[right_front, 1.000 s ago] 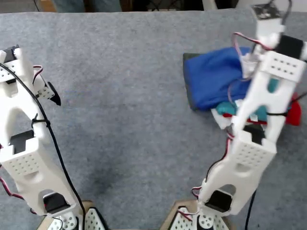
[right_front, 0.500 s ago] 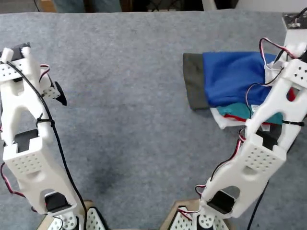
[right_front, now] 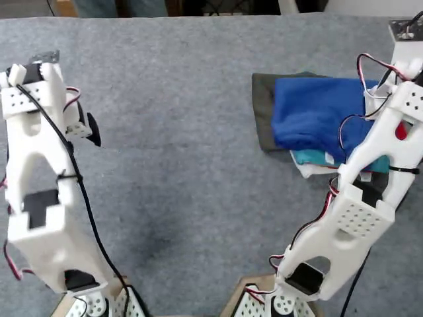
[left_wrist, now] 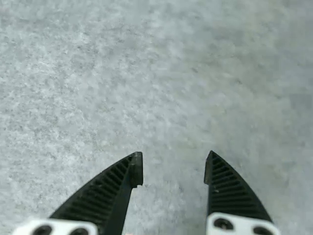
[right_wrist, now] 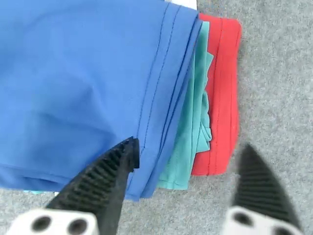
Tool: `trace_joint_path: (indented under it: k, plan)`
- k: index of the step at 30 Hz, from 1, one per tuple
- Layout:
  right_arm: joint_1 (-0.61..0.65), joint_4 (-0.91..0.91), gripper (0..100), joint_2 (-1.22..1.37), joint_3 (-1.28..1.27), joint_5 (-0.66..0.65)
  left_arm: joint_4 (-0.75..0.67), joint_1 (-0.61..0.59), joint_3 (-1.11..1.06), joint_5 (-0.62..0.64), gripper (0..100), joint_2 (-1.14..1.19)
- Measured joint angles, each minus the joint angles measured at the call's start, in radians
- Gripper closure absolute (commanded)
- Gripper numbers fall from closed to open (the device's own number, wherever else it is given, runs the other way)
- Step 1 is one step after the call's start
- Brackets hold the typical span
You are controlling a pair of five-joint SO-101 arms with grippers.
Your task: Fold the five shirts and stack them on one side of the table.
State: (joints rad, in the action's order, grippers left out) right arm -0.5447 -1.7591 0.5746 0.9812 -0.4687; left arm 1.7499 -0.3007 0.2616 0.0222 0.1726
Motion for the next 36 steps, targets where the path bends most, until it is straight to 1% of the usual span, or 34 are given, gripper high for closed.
trace_joint_path:
  k: [2, 4, 6, 9, 10, 12, 14, 16, 20, 27, 33, 36]
  plan:
    - [0.0, 0.0, 61.9, -0.014, 0.0, 0.0, 0.0, 0.025, -0.055, -0.002, 78, -0.084]
    - [-0.002, 0.0, 67.1, -0.044, 0.0, 0.0, 0.0, 0.034, -0.106, -0.002, 78, -0.153]
    - [-0.002, 0.0, 77.9, -0.084, -0.002, 0.0, 0.0, 0.032, -0.15, -0.002, 78, -0.196]
    - [-0.002, 0.0, 98.4, -0.167, -0.041, 0.0, 0.0, 0.032, -0.209, -0.002, 78, -0.242]
    - [-0.002, -0.002, 98.4, -0.198, -0.064, 0.0, 0.0, 0.032, -0.232, -0.002, 78, -0.259]
    - [-0.002, -0.002, 93.4, -0.262, -0.114, 0.0, 0.0, 0.032, -0.275, -0.002, 78, -0.299]
    - [-0.002, -0.002, 94.9, -0.333, -0.173, -0.002, 0.0, 0.035, -0.319, -0.002, 78, -0.359]
    - [-0.002, -0.002, 98.6, -0.405, -0.25, -0.002, 0.0, 0.037, -0.364, -0.002, 78, -0.434]
    - [-0.002, -0.003, 98.5, -0.551, -0.442, -0.002, -0.023, 0.037, -0.486, -0.006, 78, -0.618]
    - [0.023, 0.014, 98.5, -0.842, -0.809, -0.002, -0.094, 0.037, -0.769, -0.129, 78, -1.016]
    - [0.091, 0.118, 98.5, -1.137, -1.181, 0.0, -0.112, 0.037, -0.967, -0.207, 78, -1.321]
    - [0.158, 0.193, 98.5, -1.315, -1.402, 0.0, -0.112, 0.037, -1.053, -0.259, 86, -1.432]
